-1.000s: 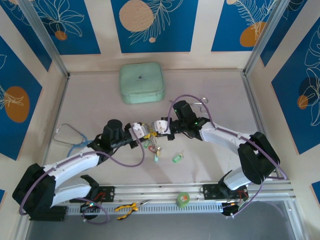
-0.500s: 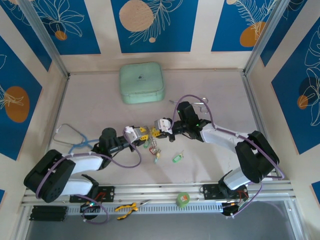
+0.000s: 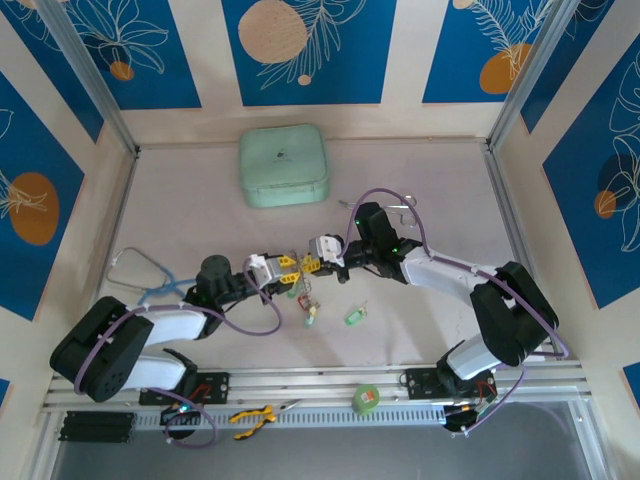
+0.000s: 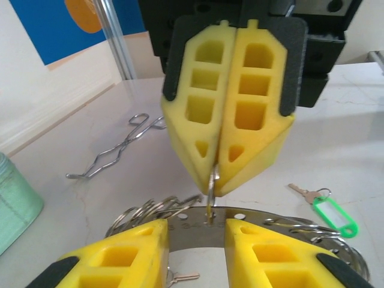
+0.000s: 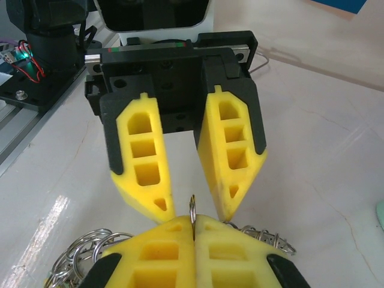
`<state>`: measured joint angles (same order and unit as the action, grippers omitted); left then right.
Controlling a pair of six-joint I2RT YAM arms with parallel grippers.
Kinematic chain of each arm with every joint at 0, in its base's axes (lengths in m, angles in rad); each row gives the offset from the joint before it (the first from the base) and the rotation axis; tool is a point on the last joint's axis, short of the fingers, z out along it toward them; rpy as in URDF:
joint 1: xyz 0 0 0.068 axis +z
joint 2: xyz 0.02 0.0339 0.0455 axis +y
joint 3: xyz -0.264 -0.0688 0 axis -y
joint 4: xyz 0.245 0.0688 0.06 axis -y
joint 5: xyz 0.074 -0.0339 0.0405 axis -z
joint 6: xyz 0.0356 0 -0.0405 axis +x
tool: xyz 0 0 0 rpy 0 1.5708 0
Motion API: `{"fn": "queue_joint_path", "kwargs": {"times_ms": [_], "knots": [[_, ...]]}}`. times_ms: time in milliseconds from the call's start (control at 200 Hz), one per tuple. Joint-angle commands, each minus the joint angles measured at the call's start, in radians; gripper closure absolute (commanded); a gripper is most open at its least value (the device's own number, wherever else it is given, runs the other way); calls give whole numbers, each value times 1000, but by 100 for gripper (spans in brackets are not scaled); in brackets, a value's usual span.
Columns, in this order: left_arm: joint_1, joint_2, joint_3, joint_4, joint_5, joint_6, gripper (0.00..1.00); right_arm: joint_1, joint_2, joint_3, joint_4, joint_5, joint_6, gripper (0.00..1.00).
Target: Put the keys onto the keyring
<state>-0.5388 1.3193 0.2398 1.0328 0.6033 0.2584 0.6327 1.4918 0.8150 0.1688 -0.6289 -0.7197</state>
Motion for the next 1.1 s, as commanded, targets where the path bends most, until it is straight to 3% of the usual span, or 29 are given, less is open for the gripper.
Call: {"fn": "queue_joint_path", "kwargs": {"times_ms": [0,470,640,705,745,940,1095], "knots": [[1,-8,8,27,62,-15,69,1,7,-13,33,-31,21,100],[1,-17,19,60,61,-20,85,18,22,17,-37,-37,-8,100],[3,-30,24,36,48,0,100,17,8,15,-51,5,-19,100],[1,-56,31,-18,34,25,100,12,-13,9,-60,50,-26,82],[0,-79,38,-73,26,46,100,12,-26,12,-91,90,-45,77],[-15,-201,142,-477,-62,156,100,41,-46,82,-292,299,-147,76],[-22,-231,203,-634,-81,179,100,61,-49,117,-323,308,-147,75]]}}
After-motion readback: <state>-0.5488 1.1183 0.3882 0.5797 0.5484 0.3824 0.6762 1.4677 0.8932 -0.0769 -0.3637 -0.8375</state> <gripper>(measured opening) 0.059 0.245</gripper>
